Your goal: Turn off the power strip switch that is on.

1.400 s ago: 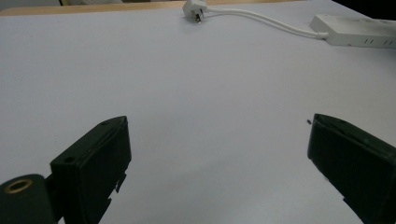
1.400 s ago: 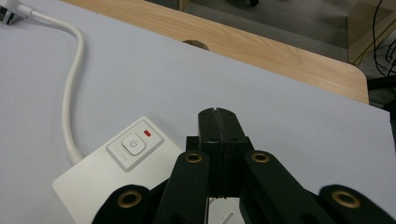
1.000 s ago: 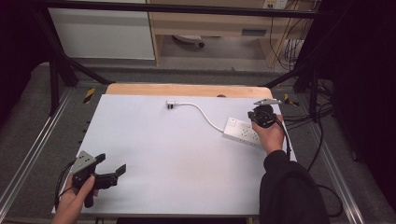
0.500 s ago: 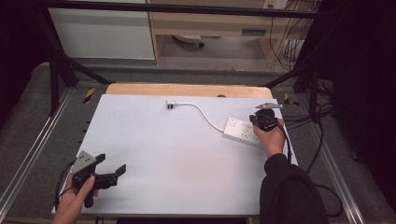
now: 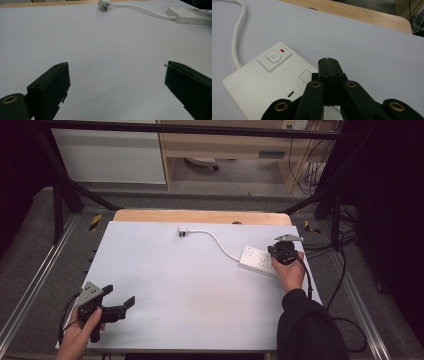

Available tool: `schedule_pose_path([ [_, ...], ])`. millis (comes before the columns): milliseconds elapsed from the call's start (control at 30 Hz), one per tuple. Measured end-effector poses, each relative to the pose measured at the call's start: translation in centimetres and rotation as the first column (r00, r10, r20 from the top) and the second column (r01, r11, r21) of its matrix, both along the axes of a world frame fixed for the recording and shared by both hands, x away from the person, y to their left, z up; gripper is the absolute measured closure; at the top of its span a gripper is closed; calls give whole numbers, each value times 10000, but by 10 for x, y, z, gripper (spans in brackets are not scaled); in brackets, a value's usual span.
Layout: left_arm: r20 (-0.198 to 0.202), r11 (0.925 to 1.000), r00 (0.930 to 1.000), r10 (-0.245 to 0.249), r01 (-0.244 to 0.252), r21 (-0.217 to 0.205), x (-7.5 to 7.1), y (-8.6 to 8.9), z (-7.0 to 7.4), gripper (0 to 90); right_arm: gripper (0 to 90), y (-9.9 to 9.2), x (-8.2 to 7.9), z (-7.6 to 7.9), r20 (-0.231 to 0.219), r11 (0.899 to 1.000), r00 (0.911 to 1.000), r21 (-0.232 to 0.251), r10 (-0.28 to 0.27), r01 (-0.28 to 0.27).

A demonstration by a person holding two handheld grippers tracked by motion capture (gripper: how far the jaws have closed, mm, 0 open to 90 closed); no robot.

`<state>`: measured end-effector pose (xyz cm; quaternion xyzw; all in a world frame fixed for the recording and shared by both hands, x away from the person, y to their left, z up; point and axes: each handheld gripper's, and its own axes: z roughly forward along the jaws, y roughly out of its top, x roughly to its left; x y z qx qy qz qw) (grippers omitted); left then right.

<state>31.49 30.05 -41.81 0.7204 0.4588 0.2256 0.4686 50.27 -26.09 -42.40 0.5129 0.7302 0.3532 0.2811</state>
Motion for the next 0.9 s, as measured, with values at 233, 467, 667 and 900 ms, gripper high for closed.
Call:
schedule_pose_path([
  [233,16,10000,10000,-3,3,3,0,0,0,62,900,-2,-3,-3,171,9999,9998,83,-139,137],
  [467,-1,10000,10000,-14,14,14,0,0,0,62,900,-3,-5,-9,132,9997,9997,136,-197,195],
  [667,6,10000,10000,-12,12,-11,0,0,0,62,900,-3,-6,-11,161,9997,9997,154,-190,187],
  [900,20,10000,10000,-18,18,20,0,0,0,62,900,-2,-7,-11,183,9997,9997,169,-174,171],
])
